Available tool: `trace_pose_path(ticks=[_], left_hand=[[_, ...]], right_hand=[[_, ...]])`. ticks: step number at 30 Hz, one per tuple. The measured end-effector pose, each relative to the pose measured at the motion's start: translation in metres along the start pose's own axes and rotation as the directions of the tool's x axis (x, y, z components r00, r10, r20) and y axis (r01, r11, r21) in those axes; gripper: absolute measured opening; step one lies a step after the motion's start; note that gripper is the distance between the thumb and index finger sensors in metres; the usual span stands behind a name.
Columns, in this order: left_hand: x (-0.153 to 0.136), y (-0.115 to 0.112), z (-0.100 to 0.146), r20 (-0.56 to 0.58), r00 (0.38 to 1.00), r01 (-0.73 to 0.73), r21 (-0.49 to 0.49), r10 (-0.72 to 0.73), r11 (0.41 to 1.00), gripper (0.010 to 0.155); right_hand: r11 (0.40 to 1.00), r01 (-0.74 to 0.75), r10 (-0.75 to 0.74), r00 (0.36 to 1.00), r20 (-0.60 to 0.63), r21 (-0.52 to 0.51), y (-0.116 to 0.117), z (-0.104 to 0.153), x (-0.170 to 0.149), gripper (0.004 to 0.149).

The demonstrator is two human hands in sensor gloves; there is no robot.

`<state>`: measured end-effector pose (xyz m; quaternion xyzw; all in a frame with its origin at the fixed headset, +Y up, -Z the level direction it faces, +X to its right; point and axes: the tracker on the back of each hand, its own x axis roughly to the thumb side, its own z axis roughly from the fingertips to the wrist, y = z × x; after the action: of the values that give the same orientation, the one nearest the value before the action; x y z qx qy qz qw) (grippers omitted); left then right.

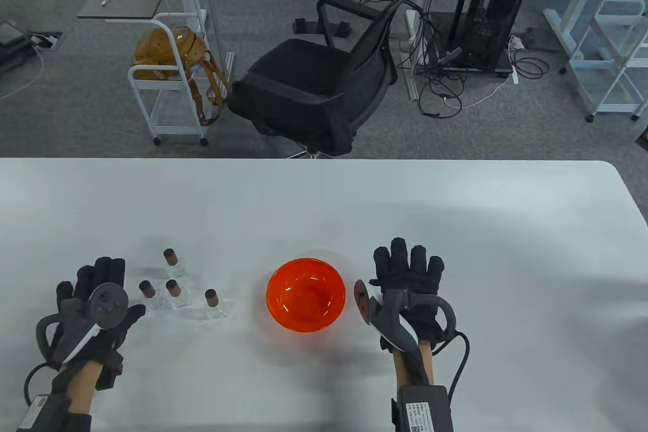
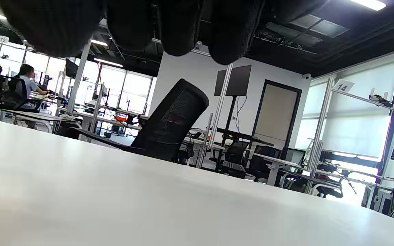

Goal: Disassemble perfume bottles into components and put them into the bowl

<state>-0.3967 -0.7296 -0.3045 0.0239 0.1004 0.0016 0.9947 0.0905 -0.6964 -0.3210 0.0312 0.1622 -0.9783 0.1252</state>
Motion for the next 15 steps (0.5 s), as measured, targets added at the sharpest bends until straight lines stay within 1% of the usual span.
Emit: trace_pose_path(ticks=[5, 7, 9, 11, 12, 13, 14, 15], left_hand=[[-0.002, 0.000, -0.002, -0.003, 0.999, -0.043, -0.020, 0.043, 0.999, 0.093], [-0.001, -0.002, -0.004, 0.007, 0.997, -0.082, -0.042, 0.082, 0.996, 0.092], [-0.002, -0.007, -0.008, 0.008, 0.989, -0.146, -0.086, 0.147, 0.986, 0.091], [-0.004, -0.014, -0.012, -0.004, 0.967, -0.254, -0.142, 0.256, 0.957, 0.089], [-0.006, -0.020, -0.016, -0.013, 0.940, -0.338, -0.183, 0.341, 0.923, 0.088], [-0.007, -0.023, -0.017, -0.022, 0.922, -0.384, -0.205, 0.388, 0.900, 0.087], [-0.010, -0.029, -0.020, -0.044, 0.889, -0.454, -0.215, 0.456, 0.865, 0.085], [-0.011, -0.031, -0.022, -0.053, 0.877, -0.477, -0.223, 0.478, 0.850, 0.082]], right_hand=[[1.000, 0.011, -0.011, 1.000, 0.004, 0.007, -0.001, 0.000, 0.001, 0.066], [1.000, 0.016, -0.016, 1.000, 0.005, 0.007, 0.000, -0.001, 0.002, 0.066], [0.999, 0.029, -0.029, 1.000, 0.003, 0.015, 0.001, -0.001, 0.002, 0.066], [0.999, 0.040, -0.040, 0.999, 0.002, 0.024, 0.002, -0.001, 0.003, 0.066], [0.999, 0.044, -0.045, 0.999, 0.002, 0.031, 0.002, -0.001, 0.003, 0.066], [0.998, 0.047, -0.047, 0.999, 0.004, 0.036, 0.002, 0.000, 0.003, 0.066], [0.998, 0.052, -0.053, 0.999, 0.006, 0.044, 0.002, 0.000, 0.003, 0.066], [0.997, 0.055, -0.055, 0.998, 0.007, 0.047, 0.002, 0.000, 0.003, 0.066]])
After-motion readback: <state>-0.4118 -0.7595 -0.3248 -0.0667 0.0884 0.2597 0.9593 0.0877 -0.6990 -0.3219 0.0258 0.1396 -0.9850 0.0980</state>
